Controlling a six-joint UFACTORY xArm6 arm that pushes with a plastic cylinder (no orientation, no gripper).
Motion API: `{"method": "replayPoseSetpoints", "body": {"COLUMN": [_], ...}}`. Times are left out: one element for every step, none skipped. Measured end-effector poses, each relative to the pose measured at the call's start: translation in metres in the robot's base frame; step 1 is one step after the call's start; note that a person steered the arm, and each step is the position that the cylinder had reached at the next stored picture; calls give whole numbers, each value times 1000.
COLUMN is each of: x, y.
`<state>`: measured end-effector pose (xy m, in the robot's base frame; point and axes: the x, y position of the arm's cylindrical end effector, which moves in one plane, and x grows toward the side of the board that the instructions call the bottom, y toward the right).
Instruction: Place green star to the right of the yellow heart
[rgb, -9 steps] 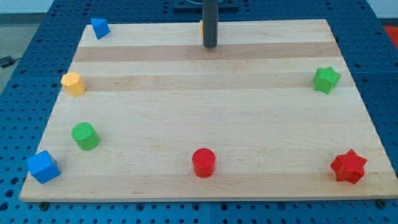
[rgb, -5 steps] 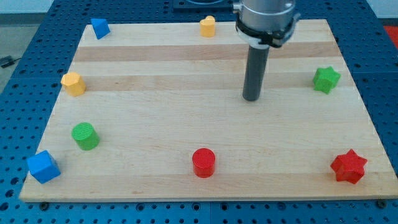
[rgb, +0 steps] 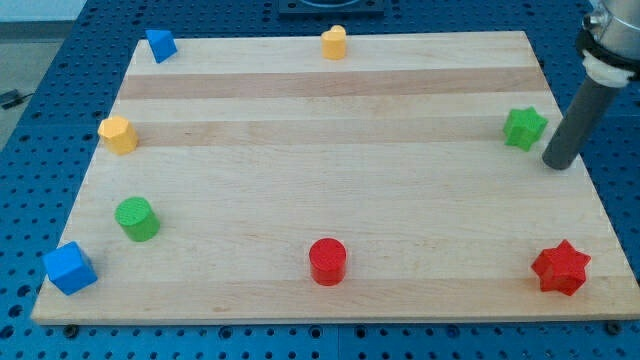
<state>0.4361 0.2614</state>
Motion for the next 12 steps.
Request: {"method": "replayPoseSetpoints", "body": {"x": [-14, -20, -21, -21, -24, -38, -53, -71, -89, -100, -124, -142], "y": [-6, -6, -23, -42, -38, -40, -48, -51, -53, -54, -54, -54]}}
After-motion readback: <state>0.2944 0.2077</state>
